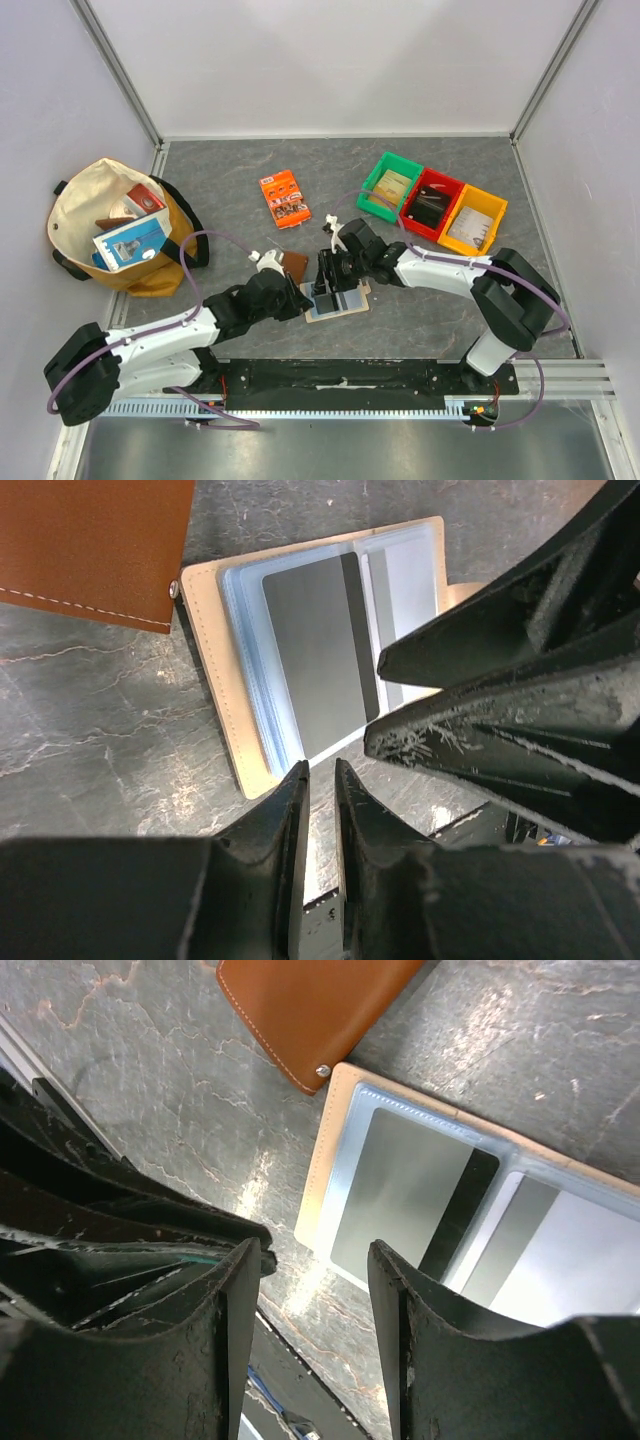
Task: Take the credit cards out of the card holder
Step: Remove the credit card from the card holder.
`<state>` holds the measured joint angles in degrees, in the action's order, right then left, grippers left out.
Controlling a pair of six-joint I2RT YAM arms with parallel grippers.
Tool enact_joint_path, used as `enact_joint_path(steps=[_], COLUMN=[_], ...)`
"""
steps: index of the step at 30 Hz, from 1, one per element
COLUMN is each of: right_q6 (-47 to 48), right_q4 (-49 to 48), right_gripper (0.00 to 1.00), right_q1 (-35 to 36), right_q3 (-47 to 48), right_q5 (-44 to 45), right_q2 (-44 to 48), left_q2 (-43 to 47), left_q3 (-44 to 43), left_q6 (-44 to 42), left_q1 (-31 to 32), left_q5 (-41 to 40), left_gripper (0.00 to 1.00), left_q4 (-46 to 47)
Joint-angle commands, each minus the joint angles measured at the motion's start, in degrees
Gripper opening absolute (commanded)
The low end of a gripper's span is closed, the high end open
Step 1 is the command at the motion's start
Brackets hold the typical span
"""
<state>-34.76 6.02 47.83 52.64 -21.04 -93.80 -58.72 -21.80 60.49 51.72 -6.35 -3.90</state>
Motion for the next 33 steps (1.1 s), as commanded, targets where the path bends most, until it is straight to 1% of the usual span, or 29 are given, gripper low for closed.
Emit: enact_joint_path(steps=[1,4,9,13,14,19,23,27,33], right_q6=[1.6,1.9,1.7,1.4,1.4,0.2,-0.4,-0.7,-1.7], right_q4=[0.2,0.1,-2.4,-5.6,-7.7,-13.0,-17.3,-20.1,-26.1], right_gripper=[0.54,0.53,0.52,0.50,0.50,0.49,0.47,0.45,0.35], right_q1=[-2.0,-3.6,-4.7,-6.0,-6.2,-7.5,-8.5,-9.3,-10.9], right_q3=[1.2,-0.3,-3.4,-5.9,-6.4,-9.9,-12.4,-14.1,-16.8], right_q5=[1.7,1.4,1.1,-0.3,-0.8,-4.1,-6.7,-8.9,-13.8], right_q2=[2.8,3.4,3.5,3.4,3.2,1.3,-0.2,-1.1,-2.4], left_q2=[1.7,-0.1,-7.0,-11.8,-12.6,-16.7,-18.7,-18.9,-18.5], left_q3=[-2.5,-4.6,-6.8,-6.2,-6.0,-4.1,-2.1,-0.8,-0.2], left_q6=[0.6,-0.8,-3.0,-3.4,-3.5,-2.5,-0.9,0.2,0.5], left_q1=[0.0,-0.2,-2.1,-4.8,-5.2,-5.5,-5.5,-5.6,-5.6], left_q5=[-0.9,-0.4,1.2,3.2,3.4,4.7,5.8,5.9,5.8], left_gripper=[0.23,0.23,0.22,0.20,0.20,0.18,0.16,0.15,0.15], left_q4=[-2.0,-0.8,2.0,5.2,5.7,8.4,10.1,10.8,10.8])
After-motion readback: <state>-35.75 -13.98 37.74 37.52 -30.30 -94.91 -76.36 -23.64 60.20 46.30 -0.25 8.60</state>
